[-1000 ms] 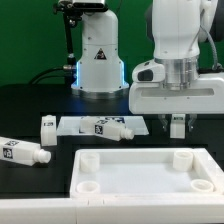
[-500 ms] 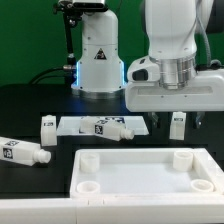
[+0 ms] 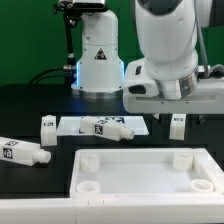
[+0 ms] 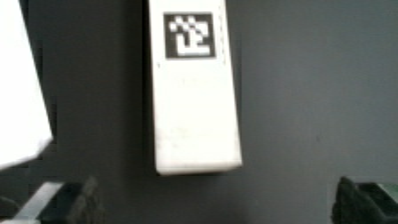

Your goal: Assemble desk

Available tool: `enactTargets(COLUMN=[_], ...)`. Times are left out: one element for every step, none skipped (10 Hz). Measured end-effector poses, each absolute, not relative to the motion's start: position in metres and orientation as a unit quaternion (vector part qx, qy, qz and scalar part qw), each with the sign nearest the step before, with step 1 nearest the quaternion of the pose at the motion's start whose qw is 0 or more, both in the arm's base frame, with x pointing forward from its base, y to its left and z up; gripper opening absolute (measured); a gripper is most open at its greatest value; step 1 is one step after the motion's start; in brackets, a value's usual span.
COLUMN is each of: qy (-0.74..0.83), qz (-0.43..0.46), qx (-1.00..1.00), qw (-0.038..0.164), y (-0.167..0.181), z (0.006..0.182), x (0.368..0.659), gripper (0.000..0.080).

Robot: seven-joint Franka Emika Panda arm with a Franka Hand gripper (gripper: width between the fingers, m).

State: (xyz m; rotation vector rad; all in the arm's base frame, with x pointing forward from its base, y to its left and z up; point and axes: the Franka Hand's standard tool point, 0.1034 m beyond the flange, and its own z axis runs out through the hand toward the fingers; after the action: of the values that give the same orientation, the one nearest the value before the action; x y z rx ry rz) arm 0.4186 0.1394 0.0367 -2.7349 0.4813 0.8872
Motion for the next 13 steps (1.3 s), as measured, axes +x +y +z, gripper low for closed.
enactTargets(qy=[0.171, 0.174, 0.169, 0.147, 0.150, 0.154, 0.184, 0.213, 0.215, 0.216, 0.217, 0.217, 0.223], qz=[0.339, 0.378, 0.400, 0.413, 0.417, 0.417, 0.429, 0.445, 0.451, 0.450, 0.450, 0.450, 0.454], qx=[-0.917, -0.901, -0.893, -0.891, -0.889, -0.888, -0.878, -0.865, -0.862, -0.862, -0.862, -0.862, -0.859], qw=[0.118, 0.121, 0.121, 0.116, 0.116, 0.115, 0.105, 0.085, 0.082, 0.082, 0.082, 0.082, 0.079], y=[0.137, 0.137, 0.138, 0.138, 0.136, 0.135, 0.143, 0.152, 0.151, 0.150, 0.150, 0.149, 0.151], z=[0.033, 0.030, 0.028, 0.029, 0.027, 0.026, 0.024, 0.017, 0.011, 0.011, 0.011, 0.010, 0.009], x=[0.417, 0.416, 0.416, 0.416, 0.417, 0.416, 0.410, 0.401, 0.397, 0.398, 0.398, 0.398, 0.395], gripper=[0.0649, 0.0649, 0.0649, 0.0649, 0.0649, 0.0649, 0.0649, 0.0649, 0.0649, 0.0649, 0.0649, 0.0649, 0.0649])
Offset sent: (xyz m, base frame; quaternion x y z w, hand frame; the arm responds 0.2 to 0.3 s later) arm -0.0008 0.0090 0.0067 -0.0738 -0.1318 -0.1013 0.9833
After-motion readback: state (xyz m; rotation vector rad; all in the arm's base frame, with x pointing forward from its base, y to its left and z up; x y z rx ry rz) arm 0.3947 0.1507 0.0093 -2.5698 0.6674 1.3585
